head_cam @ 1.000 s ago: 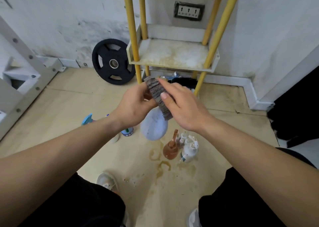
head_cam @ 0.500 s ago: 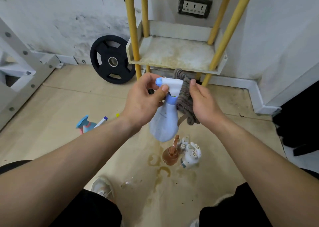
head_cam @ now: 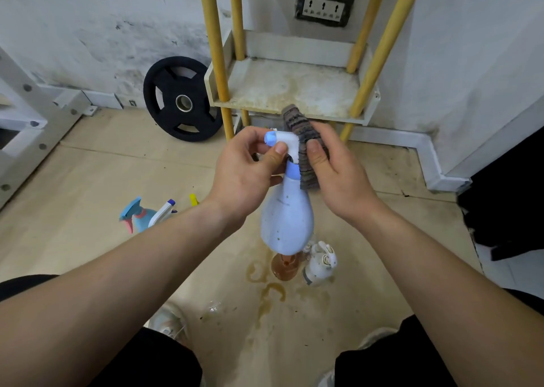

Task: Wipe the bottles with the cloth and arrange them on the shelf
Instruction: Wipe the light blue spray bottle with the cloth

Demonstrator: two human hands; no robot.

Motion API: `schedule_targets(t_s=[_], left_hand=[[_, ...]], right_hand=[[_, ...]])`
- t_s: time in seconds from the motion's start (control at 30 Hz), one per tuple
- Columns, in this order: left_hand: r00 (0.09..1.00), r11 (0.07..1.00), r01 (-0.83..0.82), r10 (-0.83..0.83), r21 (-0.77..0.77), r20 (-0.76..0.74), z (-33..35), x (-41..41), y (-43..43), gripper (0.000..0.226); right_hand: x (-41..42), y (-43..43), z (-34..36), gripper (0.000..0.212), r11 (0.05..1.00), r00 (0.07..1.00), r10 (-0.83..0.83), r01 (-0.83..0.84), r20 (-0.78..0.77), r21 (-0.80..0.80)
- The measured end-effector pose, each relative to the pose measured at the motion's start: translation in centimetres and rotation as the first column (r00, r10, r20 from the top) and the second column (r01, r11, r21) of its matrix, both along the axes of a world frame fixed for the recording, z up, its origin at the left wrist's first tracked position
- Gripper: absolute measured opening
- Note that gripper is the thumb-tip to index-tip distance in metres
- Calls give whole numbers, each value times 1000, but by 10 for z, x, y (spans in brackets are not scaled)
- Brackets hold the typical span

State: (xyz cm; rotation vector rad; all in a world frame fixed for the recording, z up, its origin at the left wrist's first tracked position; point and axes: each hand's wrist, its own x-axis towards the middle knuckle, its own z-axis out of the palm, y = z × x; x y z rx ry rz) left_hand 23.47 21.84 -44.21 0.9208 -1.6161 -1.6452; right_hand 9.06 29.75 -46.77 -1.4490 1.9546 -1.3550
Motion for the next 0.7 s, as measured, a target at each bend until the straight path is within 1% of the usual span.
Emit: schedule_targets(t_s=[0.03, 0.07, 0.13, 0.17, 0.23, 0.27, 0.33, 0.4, 0.53, 0.6, 0.67, 0.7], left_hand=[[1000, 1000, -12, 12, -11, 9, 0, 1, -1, 8], [1000, 1000, -23, 23, -16, 14, -1, 1, -2, 7], [999, 999, -42, 42, -11, 12, -2, 2, -2, 6], [999, 999, -49, 49, -3, 10, -1, 3, -3, 7], [999, 999, -46, 46, 25, -2, -1, 4, -4, 9], [999, 999, -35, 35, 40, -11, 0, 4, -4, 11], [1000, 997, -4, 5, 71, -22, 0, 4, -3, 14], [999, 995, 28, -25, 98, -23, 0, 4, -1, 13], [996, 990, 91, -92, 111, 3, 1, 3, -2, 3], [991, 985, 131, -133, 112, 19, 2, 4, -4, 8], [986, 979, 161, -165, 122, 31, 4, 5, -5, 8], [984, 977, 170, -175, 126, 31, 6, 5, -6, 4]], right_hand=[[1, 0, -2, 21, 998, 995, -16, 11, 97, 55], [2, -1, -4, 24, 995, 984, -45, 28, 171, 100], [4, 1, -5, 34, 986, 972, -96, 62, 213, 158], [6, 2, -4, 31, 986, 976, -93, 62, 197, 154], [10, 3, 1, 19, 991, 997, -42, 34, 62, 127], [12, 2, 3, 26, 993, 999, -31, 34, -33, 111], [14, 0, 5, 45, 996, 984, -27, 40, -176, 75], [14, -1, 5, 54, 997, 959, -31, 50, -281, 59], [11, 0, 6, 56, 997, 946, -1, 25, -324, 69], [10, 2, 7, 54, 998, 944, 13, 6, -331, 55], [7, 3, 6, 51, 999, 951, 21, -12, -308, 34], [5, 2, 6, 48, 1000, 963, 20, -17, -267, 10]])
